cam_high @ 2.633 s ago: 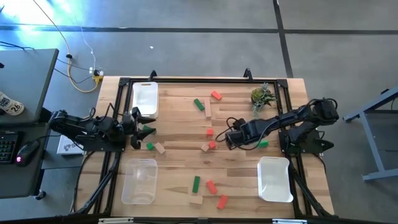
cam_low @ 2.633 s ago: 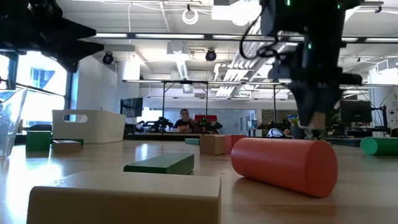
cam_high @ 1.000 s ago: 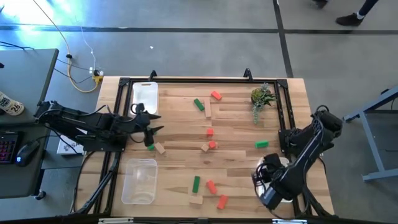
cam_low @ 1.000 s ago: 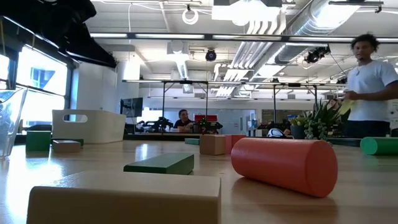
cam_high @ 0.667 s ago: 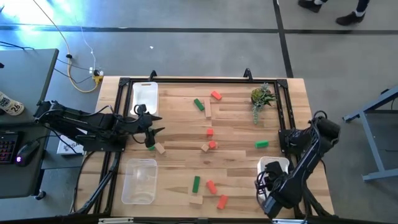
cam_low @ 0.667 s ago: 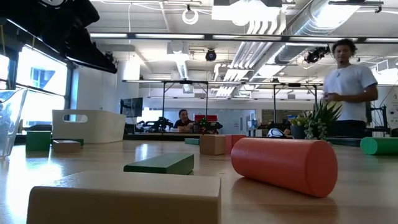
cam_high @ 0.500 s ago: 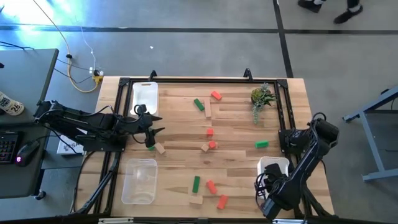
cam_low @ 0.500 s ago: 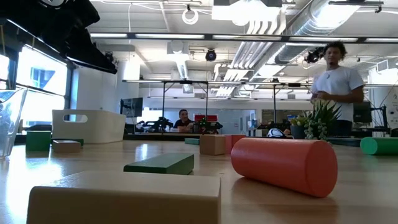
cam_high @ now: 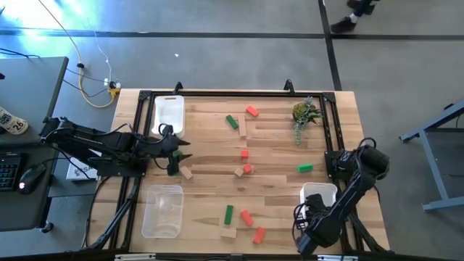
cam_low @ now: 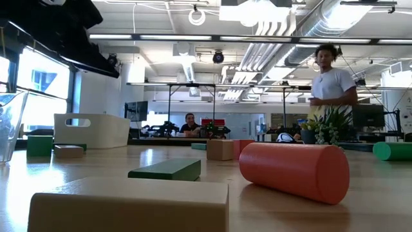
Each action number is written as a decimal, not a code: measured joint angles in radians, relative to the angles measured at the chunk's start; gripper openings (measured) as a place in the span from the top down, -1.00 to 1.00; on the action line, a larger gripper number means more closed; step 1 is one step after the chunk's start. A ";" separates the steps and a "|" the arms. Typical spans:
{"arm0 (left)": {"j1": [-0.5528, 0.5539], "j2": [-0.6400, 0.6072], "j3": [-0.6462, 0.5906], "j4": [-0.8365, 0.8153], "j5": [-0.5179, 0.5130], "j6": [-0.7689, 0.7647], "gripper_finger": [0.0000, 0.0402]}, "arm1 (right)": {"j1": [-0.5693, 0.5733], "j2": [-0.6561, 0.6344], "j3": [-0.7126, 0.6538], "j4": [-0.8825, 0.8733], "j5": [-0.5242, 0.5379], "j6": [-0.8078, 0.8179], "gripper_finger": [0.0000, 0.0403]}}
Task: Sort & place blocks by color
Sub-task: Put the brown block into the bottom white bin, then put the green block into the top white bin
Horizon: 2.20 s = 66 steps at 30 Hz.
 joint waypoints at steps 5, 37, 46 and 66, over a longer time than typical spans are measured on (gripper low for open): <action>0.000 0.000 0.000 -0.078 0.027 0.002 -0.05 | -0.026 0.017 0.000 0.019 -0.016 -0.007 0.43; 0.046 0.314 0.256 -0.565 0.188 -0.472 -0.05 | -0.070 0.008 0.000 0.059 0.129 -0.105 -0.05; 0.046 0.396 0.258 -0.613 0.258 -0.577 -0.05 | -0.070 -0.018 0.000 0.007 0.193 -0.108 -0.06; 0.007 0.567 0.258 -0.630 0.326 -0.600 -0.05 | -0.070 -0.112 0.000 -0.017 0.314 -0.120 -0.06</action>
